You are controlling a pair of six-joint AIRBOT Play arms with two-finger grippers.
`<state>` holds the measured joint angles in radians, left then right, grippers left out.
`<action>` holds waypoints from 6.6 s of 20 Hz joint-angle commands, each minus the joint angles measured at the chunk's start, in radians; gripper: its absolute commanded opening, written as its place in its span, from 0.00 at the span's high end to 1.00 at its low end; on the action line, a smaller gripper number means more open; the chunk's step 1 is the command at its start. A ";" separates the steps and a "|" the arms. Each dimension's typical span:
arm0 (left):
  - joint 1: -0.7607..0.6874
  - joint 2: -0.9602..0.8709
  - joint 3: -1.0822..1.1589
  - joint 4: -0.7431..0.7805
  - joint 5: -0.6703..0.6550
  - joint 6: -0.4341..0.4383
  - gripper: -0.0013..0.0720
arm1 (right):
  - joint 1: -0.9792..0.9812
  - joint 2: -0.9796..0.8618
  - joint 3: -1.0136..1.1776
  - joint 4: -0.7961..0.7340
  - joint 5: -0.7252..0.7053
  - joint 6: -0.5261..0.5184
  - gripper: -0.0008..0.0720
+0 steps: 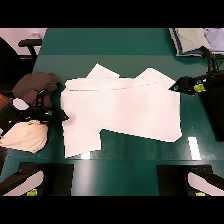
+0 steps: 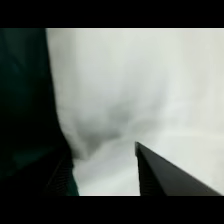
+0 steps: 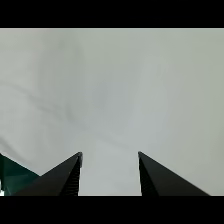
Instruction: Fold the shirts.
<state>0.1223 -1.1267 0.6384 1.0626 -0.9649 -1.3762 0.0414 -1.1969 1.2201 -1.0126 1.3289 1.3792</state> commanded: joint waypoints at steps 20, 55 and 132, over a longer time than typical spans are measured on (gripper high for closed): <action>-0.029 0.037 0.167 -0.097 -0.054 0.024 0.95 | -0.265 0.146 -0.756 -0.027 -0.085 0.090 0.65; -0.028 -0.126 0.777 -0.050 -0.296 -0.087 0.95 | -0.134 -0.175 0.457 -0.297 0.261 0.119 0.97; -0.101 0.331 -0.061 -0.079 -0.143 -0.134 0.95 | -0.349 0.171 -0.692 -0.102 -0.043 0.052 0.34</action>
<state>0.0208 -0.7963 0.5739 0.9836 -1.1076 -1.5105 -0.3511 -0.9997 0.5846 -1.1839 1.3838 1.4303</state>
